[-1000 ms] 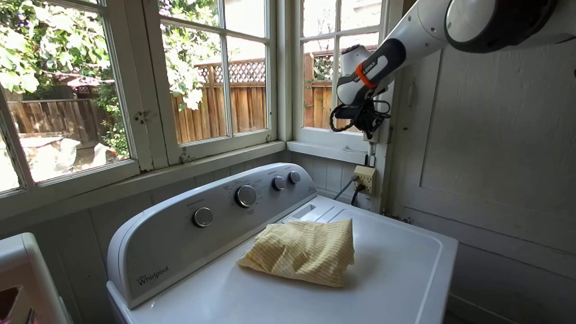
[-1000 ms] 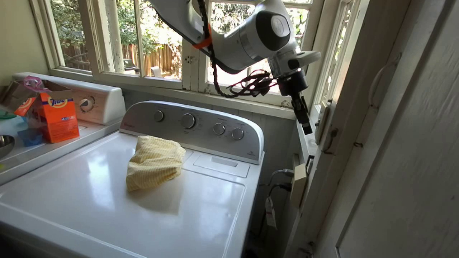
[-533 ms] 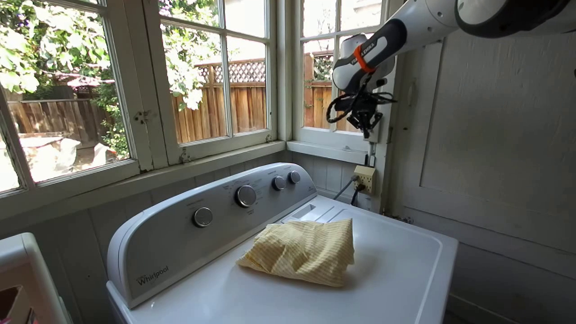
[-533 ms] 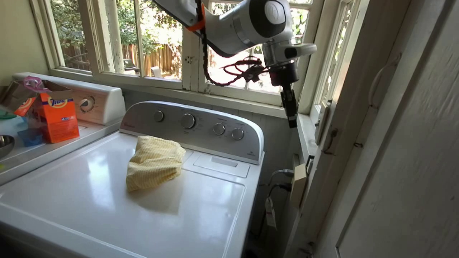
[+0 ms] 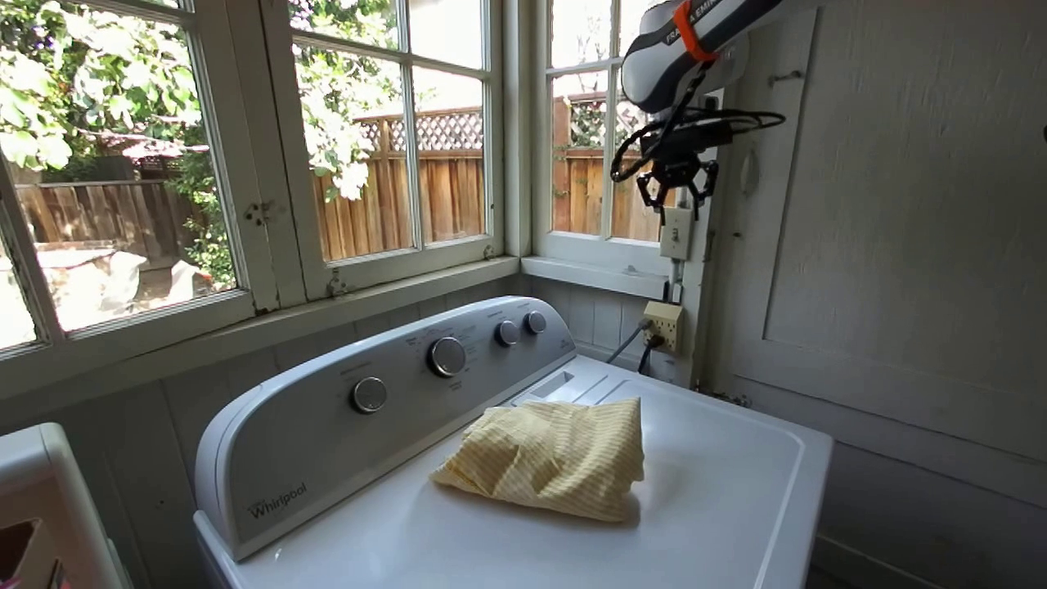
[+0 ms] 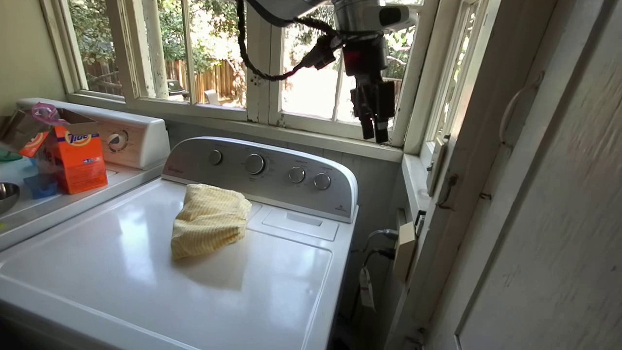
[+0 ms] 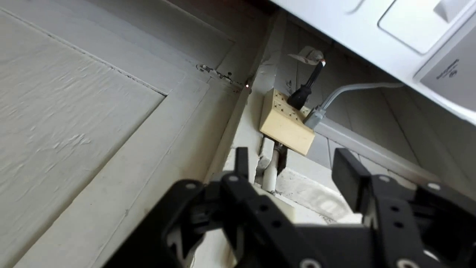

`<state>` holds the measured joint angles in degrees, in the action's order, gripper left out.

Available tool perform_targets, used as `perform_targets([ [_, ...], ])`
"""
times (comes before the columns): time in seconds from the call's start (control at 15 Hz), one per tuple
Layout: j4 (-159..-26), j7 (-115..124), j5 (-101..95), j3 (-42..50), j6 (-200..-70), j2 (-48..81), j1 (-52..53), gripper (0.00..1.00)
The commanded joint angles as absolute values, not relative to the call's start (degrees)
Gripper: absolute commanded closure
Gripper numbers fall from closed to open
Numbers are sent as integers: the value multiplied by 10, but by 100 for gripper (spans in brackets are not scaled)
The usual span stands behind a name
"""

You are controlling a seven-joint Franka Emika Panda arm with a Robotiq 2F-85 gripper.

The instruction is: Switch on the light

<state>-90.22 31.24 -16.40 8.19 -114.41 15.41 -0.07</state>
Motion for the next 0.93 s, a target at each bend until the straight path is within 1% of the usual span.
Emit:
perform_targets([
  [0.0,-1012,192,-129,67,-1167,62,-20,7],
  [0.07,-1031,158,-118,65,-1168,44,-24,1],
  [0.13,-1050,126,-105,64,-1169,27,-28,0],
  [0.47,-1121,-43,-4,69,-1187,-34,-46,0],
  [0.53,-1067,17,-48,66,-1162,3,-41,0],
  [0.87,-1069,9,-44,64,-1162,0,-44,0],
])
